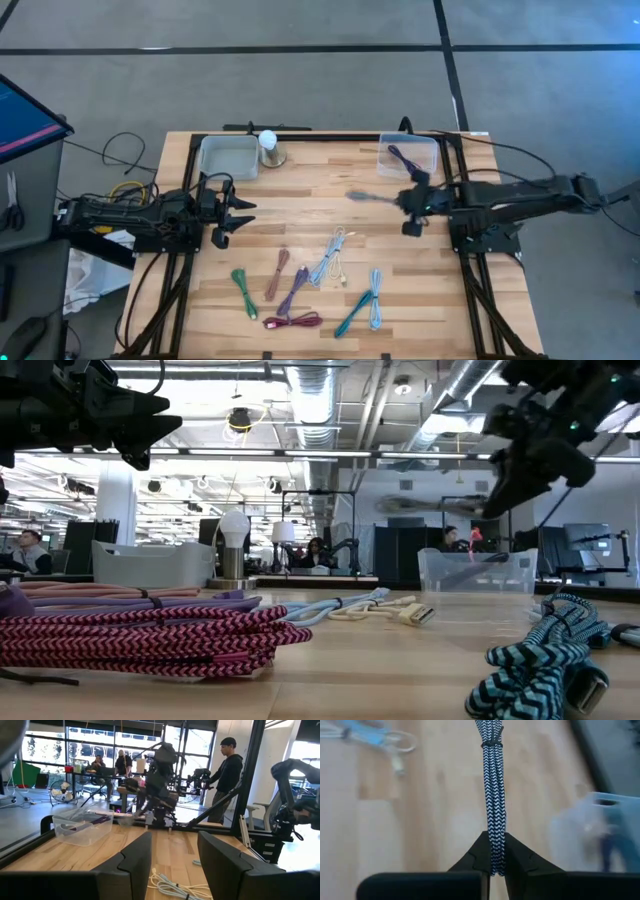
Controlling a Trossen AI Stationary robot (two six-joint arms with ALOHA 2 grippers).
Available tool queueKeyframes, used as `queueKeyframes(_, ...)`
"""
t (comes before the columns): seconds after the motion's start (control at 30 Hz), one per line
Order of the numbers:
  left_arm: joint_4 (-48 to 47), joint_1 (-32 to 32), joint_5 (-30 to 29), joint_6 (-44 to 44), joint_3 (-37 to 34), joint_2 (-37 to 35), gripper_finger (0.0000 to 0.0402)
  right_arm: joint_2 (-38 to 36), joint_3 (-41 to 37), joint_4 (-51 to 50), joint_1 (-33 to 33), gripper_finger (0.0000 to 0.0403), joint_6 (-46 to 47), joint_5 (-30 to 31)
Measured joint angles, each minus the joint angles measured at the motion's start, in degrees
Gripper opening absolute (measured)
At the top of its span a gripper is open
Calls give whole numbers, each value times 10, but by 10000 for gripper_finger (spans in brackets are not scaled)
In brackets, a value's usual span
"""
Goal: Pick & Place USB Port
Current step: Put the white patterned charger cable into the transparent bin
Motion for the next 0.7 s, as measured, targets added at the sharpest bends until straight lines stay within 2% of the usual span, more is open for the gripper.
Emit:
queueKeyframes(0.13,0,0,0,0,0,0,159,-71,2,2,-62,16,-5,0)
queueKeyframes(0.27,0,0,0,-12,0,0,159,-99,3,1,-129,16,-5,-1)
queueKeyframes(0.47,0,0,0,-24,0,0,159,-93,3,1,-209,16,-5,-2)
queueKeyframes(0.7,0,0,0,-24,0,0,159,-38,3,0,-304,16,-4,-2)
